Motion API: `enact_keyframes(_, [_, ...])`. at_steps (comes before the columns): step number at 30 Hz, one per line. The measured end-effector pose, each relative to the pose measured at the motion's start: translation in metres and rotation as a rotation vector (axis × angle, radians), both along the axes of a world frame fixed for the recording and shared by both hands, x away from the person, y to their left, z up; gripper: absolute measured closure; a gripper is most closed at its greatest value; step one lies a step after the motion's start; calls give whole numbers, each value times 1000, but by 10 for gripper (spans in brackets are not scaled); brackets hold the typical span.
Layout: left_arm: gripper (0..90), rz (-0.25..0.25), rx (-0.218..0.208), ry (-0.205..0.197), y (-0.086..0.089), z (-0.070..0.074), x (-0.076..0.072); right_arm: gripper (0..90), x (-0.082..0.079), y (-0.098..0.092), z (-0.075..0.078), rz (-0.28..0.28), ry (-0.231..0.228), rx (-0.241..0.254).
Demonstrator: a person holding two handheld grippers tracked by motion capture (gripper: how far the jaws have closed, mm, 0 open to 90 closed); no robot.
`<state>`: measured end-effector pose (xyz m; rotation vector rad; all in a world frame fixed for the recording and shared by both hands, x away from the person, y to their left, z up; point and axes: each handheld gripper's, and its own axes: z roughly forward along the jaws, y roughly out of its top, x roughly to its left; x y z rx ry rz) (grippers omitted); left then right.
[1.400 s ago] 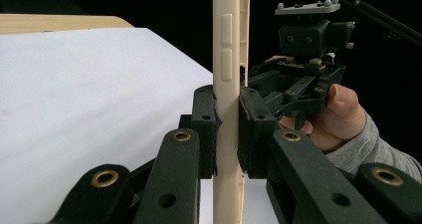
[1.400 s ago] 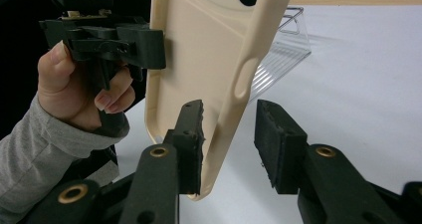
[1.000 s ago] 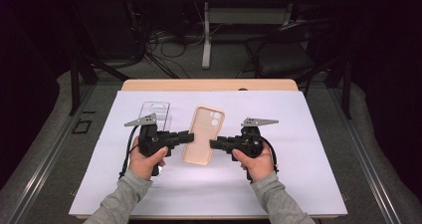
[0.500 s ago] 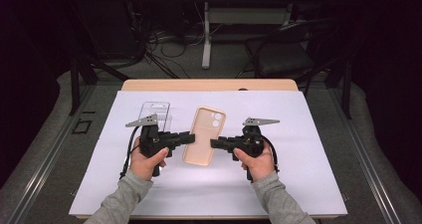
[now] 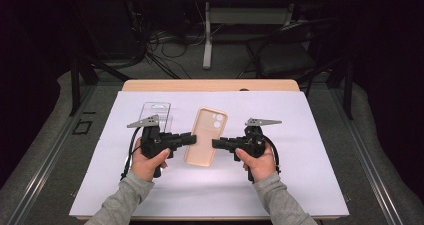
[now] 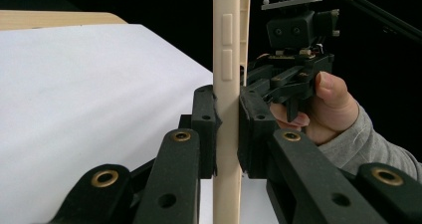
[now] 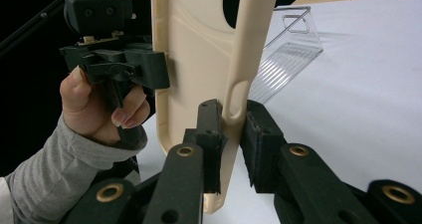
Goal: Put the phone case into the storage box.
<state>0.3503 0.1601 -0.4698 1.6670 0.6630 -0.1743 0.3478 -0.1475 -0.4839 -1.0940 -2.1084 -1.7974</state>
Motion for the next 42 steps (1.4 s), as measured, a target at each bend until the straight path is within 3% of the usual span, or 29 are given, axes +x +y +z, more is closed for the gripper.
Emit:
enact_keyframes(21, [803, 3, 9, -4, -1, -1, 0, 814, 2, -2, -3, 2, 27, 24])
enact_keyframes(37, [793, 12, 5, 0, -1, -2, 0, 817, 1, -2, -3, 0, 21, 22])
enact_keyframes(42, [753, 20, 3, 3, 0, -2, 1, 817, 0, -1, -2, -2, 14, 26])
